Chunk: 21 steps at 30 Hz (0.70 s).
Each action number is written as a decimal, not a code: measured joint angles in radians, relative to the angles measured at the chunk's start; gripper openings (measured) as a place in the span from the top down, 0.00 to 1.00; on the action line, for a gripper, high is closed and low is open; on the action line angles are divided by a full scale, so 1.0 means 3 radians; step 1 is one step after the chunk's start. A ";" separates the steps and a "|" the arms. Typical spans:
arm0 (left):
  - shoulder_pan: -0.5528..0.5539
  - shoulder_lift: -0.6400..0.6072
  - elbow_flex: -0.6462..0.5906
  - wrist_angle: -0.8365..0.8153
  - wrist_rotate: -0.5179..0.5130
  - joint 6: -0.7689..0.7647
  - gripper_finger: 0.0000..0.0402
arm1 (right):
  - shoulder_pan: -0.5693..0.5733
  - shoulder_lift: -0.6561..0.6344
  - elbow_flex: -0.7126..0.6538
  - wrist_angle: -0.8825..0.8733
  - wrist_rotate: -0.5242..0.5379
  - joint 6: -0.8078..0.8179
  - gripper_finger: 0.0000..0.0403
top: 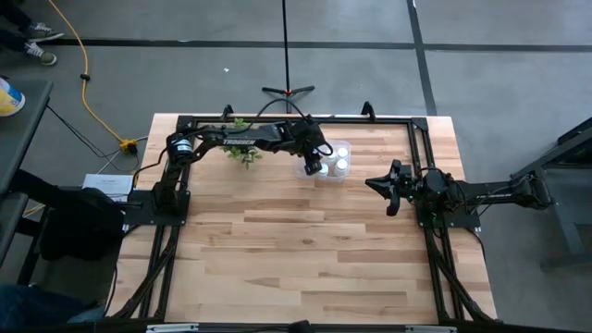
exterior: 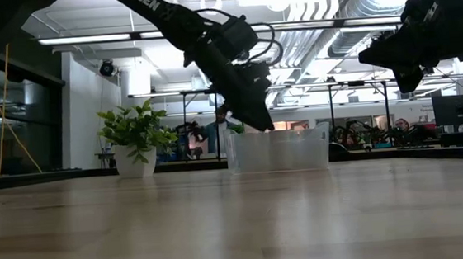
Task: Pick and place pill bottles into a basket
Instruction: Put the white pill bottle into the transparent container, then return to Home Position
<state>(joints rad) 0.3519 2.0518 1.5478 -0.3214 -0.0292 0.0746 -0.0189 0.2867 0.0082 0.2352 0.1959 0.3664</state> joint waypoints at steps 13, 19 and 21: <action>-0.0026 -0.0004 0.0694 -0.0276 0.0208 0.0000 0.39 | 0.0000 -0.0001 0.0000 0.0003 0.0000 0.0000 0.96; -0.0118 -0.0005 0.1094 -0.0260 0.0495 -0.0003 0.39 | 0.0000 -0.0001 -0.0001 0.0003 0.0000 0.0000 0.96; -0.0168 -0.0005 0.1189 -0.0219 0.0560 -0.0003 0.39 | -0.0001 -0.0001 0.0000 0.0003 0.0000 0.0000 0.96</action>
<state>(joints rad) 0.3016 2.0502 1.9045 -0.3870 0.1390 0.0738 -0.0191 0.2863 0.0080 0.2359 0.1959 0.3664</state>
